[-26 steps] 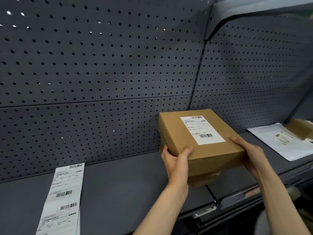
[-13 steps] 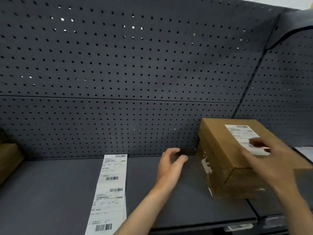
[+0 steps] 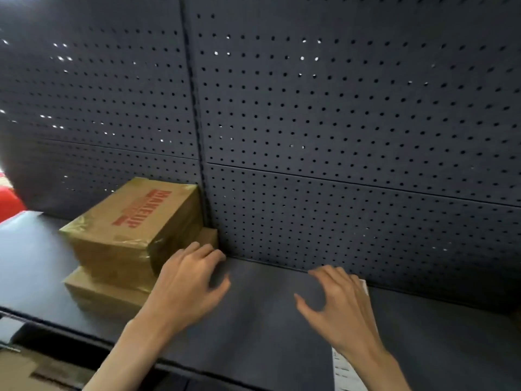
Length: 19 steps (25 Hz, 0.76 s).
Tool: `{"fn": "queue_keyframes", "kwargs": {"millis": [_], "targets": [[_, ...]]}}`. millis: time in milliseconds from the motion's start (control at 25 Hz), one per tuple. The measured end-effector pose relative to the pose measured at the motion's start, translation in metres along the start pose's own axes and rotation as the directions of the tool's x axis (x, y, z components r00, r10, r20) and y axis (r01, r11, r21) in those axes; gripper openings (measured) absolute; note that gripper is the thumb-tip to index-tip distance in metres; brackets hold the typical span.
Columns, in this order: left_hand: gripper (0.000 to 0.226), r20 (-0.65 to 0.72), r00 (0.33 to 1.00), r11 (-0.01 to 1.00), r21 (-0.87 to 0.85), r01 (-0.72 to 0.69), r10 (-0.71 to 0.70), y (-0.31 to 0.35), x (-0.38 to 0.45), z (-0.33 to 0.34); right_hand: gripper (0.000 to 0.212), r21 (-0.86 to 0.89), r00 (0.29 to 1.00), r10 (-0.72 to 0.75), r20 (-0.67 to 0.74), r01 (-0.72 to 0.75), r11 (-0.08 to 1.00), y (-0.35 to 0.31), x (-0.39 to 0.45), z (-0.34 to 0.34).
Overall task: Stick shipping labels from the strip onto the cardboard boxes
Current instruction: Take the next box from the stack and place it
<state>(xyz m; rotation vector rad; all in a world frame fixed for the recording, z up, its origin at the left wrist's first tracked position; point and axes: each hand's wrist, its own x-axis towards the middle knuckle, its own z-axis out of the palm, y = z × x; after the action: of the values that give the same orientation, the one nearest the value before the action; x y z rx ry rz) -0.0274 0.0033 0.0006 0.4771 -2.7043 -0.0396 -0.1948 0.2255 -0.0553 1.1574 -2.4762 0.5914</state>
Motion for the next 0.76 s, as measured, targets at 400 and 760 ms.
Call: {"fn": "queue_keyframes", "kwargs": {"millis": [400, 760], "targets": [[0.044, -0.183, 0.982, 0.985, 0.159, 0.067, -0.037, -0.21, -0.005, -0.087, 0.065, 0.192, 0.995, -0.092, 0.024, 0.086, 0.978, -0.212, 0.083, 0.051], [0.094, 0.127, 0.864, 0.67, -0.581, 0.462, -0.487, -0.282, -0.011, -0.034, 0.113, 0.731, 0.845, 0.307, 0.438, -0.534, 0.426, -0.289, 0.106, 0.082]]}}
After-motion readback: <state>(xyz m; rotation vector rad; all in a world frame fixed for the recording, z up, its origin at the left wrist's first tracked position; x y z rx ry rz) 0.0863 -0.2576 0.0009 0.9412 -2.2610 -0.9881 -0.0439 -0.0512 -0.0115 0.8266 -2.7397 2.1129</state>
